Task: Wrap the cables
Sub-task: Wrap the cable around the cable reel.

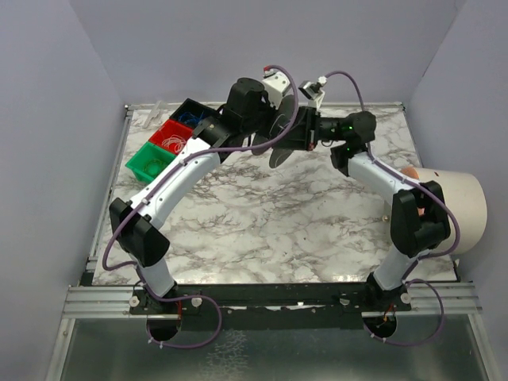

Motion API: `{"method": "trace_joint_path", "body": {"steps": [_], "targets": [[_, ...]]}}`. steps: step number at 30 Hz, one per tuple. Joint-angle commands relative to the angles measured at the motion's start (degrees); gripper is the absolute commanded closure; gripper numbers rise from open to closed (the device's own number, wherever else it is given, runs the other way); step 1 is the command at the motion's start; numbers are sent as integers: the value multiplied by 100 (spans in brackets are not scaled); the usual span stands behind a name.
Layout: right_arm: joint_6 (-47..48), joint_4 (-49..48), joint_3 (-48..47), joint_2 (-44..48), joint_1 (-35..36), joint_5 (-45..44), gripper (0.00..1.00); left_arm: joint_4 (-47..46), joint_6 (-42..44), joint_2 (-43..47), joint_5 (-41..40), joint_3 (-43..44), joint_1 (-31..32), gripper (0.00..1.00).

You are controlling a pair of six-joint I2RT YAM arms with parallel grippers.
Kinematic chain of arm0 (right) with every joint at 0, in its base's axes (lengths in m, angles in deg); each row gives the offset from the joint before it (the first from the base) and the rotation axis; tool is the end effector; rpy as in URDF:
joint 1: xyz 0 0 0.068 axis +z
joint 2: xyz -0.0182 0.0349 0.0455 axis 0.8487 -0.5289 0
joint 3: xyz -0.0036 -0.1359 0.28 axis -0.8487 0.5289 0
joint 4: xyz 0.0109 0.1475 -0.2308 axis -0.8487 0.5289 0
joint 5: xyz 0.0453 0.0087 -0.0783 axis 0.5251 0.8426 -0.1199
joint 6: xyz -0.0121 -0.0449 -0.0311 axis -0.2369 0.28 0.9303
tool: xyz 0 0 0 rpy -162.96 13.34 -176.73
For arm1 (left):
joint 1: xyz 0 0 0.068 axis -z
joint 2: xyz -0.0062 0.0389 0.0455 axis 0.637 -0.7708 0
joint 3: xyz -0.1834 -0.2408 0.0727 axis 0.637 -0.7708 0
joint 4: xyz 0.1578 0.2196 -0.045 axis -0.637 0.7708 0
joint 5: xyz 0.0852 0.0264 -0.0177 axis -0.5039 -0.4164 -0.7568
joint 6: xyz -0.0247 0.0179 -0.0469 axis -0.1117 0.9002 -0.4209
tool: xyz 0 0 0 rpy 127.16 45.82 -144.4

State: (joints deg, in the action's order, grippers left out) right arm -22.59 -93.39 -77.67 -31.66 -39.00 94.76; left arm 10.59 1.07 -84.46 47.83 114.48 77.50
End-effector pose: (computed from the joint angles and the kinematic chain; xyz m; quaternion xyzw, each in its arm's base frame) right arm 0.3530 0.1614 0.4044 -0.3108 0.5586 0.7144 0.2844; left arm 0.3303 -0.2557 0.4648 0.2952 0.7714 -0.1436 0.5451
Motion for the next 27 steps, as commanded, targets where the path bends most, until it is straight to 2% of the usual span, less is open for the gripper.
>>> {"method": "trace_joint_path", "body": {"steps": [1,6,10,13,18,24,27], "targets": [[2480,2248,88,502,617,-92,100,-299,-806,-252,-1023,101,-112,100],[3671,3445,199,527,870,-251,100,-309,-1270,-300,-1151,174,-184,100],[4862,4511,276,634,921,-436,100,-346,-1604,-290,-697,275,-451,100],[5810,5326,338,708,923,-835,100,-425,-1779,-250,9,393,-710,100],[7200,6527,341,828,923,-2294,100,-624,-1882,-120,1434,694,-1121,100],[7673,7081,175,989,914,-4513,100,-1177,-2390,72,3342,729,-1639,100],[7763,7231,56,1050,900,-5596,100,-1527,-2751,160,3907,499,-1674,100]]}}
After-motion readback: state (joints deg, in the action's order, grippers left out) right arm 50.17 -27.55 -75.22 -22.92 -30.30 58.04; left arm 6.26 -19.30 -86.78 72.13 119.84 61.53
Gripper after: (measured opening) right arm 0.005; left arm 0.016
